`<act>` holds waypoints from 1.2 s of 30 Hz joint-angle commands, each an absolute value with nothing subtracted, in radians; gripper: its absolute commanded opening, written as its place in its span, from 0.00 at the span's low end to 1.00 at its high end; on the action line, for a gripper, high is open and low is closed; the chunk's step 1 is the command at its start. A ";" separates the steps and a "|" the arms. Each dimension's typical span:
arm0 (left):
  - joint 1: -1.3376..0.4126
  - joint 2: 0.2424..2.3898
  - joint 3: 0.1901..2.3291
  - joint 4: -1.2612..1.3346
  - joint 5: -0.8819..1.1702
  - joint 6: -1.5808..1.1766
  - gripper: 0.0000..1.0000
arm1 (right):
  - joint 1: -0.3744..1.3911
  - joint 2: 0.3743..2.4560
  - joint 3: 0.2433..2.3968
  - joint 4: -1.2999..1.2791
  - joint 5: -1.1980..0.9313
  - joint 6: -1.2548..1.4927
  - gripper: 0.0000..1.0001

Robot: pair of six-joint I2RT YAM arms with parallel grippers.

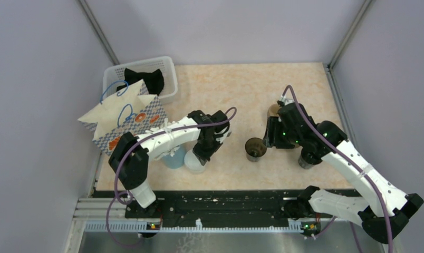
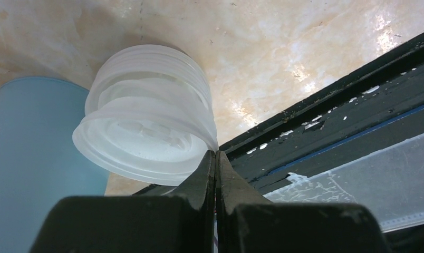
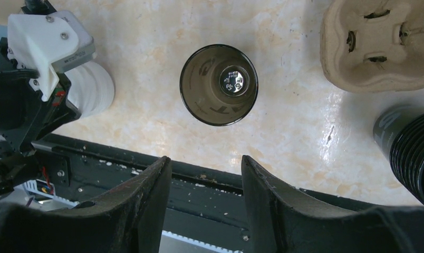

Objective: Pack the takeout coffee

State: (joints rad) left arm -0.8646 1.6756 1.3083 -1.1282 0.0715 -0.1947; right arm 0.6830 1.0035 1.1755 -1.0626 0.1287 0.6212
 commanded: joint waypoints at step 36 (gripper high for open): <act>-0.735 1.668 1.348 -1.070 0.107 -0.420 0.44 | 0.671 1.030 1.161 -0.892 0.029 0.696 0.56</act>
State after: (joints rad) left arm -0.7334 1.6646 1.3476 -1.0801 0.0929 -0.3779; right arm 0.6773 1.0565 1.1515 -0.8867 0.0025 0.6857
